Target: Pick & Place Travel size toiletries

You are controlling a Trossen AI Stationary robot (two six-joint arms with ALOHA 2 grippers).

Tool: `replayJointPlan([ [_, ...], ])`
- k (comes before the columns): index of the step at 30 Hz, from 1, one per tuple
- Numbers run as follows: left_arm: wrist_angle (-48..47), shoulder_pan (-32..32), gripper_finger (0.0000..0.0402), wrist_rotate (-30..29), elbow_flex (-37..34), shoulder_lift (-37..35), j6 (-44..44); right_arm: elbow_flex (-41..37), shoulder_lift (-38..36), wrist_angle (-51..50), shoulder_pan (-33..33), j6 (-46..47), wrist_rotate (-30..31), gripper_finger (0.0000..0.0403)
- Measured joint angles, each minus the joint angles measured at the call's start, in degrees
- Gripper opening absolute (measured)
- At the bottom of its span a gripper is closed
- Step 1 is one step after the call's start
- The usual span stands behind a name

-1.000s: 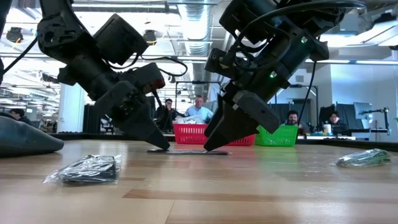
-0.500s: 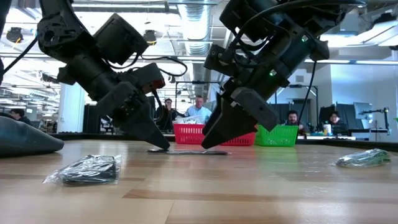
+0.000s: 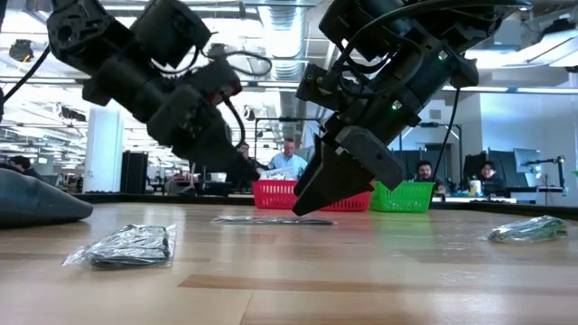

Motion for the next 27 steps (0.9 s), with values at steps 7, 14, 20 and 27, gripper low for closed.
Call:
replayJointPlan([
  [7, 1.1, 0.3, 0.0000, -0.1, 0.0, 3.6, -0.1, 0.0, 0.0, 0.0, 0.2, 0.0, 0.0, 0.0249],
  [14, 1.4, 0.3, 0.0000, 0.0, 0.0, 3.8, -0.3, 0.0, 0.0, 0.0, 0.2, 0.3, 0.0, 0.0249],
  [20, 1.4, 0.3, 0.0000, 0.1, 0.0, 3.8, -0.3, 0.0, 0.0, 0.0, 0.2, 0.4, 0.0, 0.0249],
  [27, 1.4, 0.6, 0.0000, 0.4, 0.2, 5.9, -0.6, 0.0, 0.0, 0.0, 0.2, 0.5, 0.0, 0.0249],
])
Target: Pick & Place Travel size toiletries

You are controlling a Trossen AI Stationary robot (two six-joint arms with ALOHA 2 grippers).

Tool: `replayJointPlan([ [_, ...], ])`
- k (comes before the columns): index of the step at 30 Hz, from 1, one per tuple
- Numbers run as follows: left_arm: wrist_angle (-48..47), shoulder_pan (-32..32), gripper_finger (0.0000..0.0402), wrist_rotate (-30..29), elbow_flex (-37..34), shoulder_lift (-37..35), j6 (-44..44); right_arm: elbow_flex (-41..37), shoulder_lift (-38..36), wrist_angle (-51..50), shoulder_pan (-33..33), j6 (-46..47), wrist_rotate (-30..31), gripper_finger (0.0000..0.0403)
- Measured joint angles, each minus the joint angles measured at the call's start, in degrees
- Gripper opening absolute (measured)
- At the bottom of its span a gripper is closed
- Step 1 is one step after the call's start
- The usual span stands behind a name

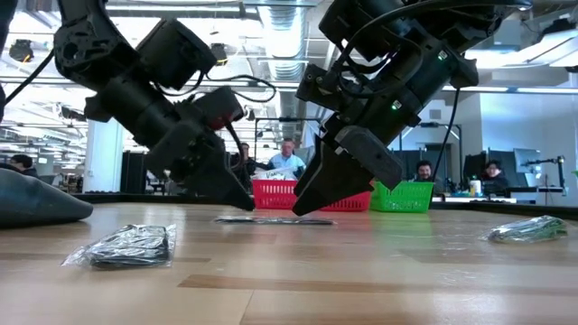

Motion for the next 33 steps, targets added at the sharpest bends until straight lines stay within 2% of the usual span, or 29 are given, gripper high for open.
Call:
replayJointPlan([
  [6, 1.0, 1.2, 0.0000, 0.4, 1.6, 3.2, 0.0, 0.0, 0.0, 0.0, 0.0, 0.0, 0.0, 0.0249],
  [11, -0.5, 1.6, 0.0000, 1.1, 1.7, 3.2, -1.4, 0.0, 0.0, -0.5, 0.0, 0.0, 0.0, 0.0249],
  [16, -4.0, 4.5, 0.0000, 4.5, 1.6, 3.2, -4.5, 0.0, 0.0, -1.8, 0.0, 0.0, 0.0, 0.0249],
  [22, -4.4, 4.9, 0.0000, 5.4, 1.6, 3.2, -3.8, 0.0, 0.0, -1.9, -0.2, 0.0, 1.3, 0.0249],
  [27, -4.4, 4.6, 0.0000, 5.3, 1.5, 3.2, -3.2, 0.0, 0.0, -1.7, -1.7, -1.4, 4.0, 0.0249],
  [33, -4.2, 4.6, 0.0000, 5.4, 1.5, 3.3, -3.2, 0.0, 0.0, -2.3, -4.7, -0.1, 1.8, 0.0248],
])
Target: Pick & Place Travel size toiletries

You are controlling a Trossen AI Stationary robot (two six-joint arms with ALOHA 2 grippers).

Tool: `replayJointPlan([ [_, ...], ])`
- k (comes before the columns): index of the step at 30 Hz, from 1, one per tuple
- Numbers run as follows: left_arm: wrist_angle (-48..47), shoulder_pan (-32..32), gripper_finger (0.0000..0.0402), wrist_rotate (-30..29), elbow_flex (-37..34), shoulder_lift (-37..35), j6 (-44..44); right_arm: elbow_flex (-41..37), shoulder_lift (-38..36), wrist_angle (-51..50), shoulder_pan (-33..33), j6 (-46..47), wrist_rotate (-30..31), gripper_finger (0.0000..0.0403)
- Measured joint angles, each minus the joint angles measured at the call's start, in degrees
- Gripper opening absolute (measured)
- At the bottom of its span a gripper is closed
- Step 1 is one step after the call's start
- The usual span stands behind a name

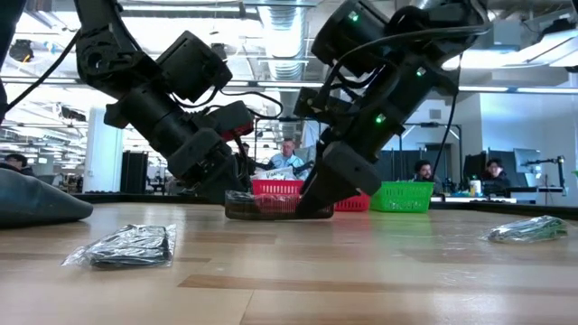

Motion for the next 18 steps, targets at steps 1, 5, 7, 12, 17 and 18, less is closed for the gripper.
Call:
replayJointPlan([
  [1, 0.0, 0.0, 0.0000, 0.0, 0.0, 0.0, 0.0, 0.0, 0.0, -0.2, -0.3, 0.4, -1.2, 0.0245],
  [5, 0.1, 0.0, 0.0000, 0.3, 0.0, 0.0, 0.0, 0.1, 1.0, -0.9, -1.4, 2.1, -6.0, 0.0211],
  [7, 0.2, 0.0, 0.0000, 0.5, -0.1, 0.0, 0.0, 0.2, 1.3, -0.8, -1.4, 2.1, -6.7, 0.0182],
  [12, 0.7, 0.0, 0.0000, 0.5, -0.2, 0.1, 0.1, 0.5, 2.3, -0.6, -1.3, 2.5, -8.0, 0.0076],
  [17, 1.8, -0.7, 0.0000, 0.1, -0.3, -1.0, 0.6, 1.2, 1.9, -1.7, -0.8, 4.9, -8.0, 0.0015],
  [18, 1.3, -0.8, 0.0000, 0.1, -0.3, -1.7, 0.7, 1.2, 1.5, -2.0, -0.8, 5.7, -8.1, 0.0016],
])
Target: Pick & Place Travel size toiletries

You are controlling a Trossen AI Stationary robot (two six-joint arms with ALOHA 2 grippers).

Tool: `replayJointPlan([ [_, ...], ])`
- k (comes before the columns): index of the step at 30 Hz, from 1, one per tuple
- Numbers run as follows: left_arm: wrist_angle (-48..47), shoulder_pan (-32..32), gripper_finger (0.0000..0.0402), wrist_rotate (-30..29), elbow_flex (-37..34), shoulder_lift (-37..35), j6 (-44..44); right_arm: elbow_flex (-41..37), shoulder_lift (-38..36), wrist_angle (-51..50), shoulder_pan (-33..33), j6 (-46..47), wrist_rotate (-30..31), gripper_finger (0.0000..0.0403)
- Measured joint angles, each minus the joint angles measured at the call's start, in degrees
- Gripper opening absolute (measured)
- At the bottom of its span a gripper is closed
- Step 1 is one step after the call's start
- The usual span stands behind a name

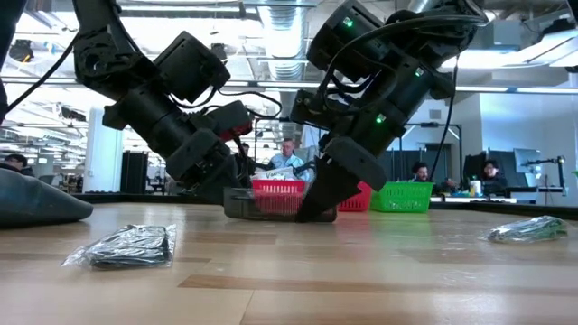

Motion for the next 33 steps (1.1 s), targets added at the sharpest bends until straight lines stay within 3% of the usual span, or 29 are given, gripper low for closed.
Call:
replayJointPlan([
  [3, -2.8, -0.4, 0.0000, -1.9, -0.8, -4.4, 0.8, -0.1, -1.1, -1.7, 0.0, 1.9, 1.1, 0.0008],
  [8, -1.4, -2.5, 0.0000, -18.7, -5.4, -15.7, 0.8, -0.2, -6.3, -7.8, -0.3, 5.4, 6.3, 0.0006],
  [10, -1.7, -3.6, 0.0000, -22.6, -8.2, -20.1, 0.7, -0.3, -9.2, -10.5, -1.0, 7.7, 10.5, 0.0004],
  [14, -0.2, -5.0, 0.0000, -24.4, -11.4, -25.8, -1.1, -0.1, -15.0, -13.2, -6.1, 17.0, 15.7, 0.0003],
  [20, 1.1, -6.7, 0.0000, -24.9, -12.4, -27.2, -2.0, 4.0, -18.2, -23.9, -20.6, 26.7, 9.8, 0.0002],
  [25, 2.2, -7.5, 0.0000, -24.8, -12.2, -25.7, -1.9, 12.0, -13.6, -31.8, -30.4, 27.5, 2.2, 0.0001],
  [33, 2.4, -7.9, 0.0000, -24.9, -12.4, -25.0, -1.4, 20.9, -3.9, -40.9, -34.5, 26.0, -2.2, 0.0002],
])
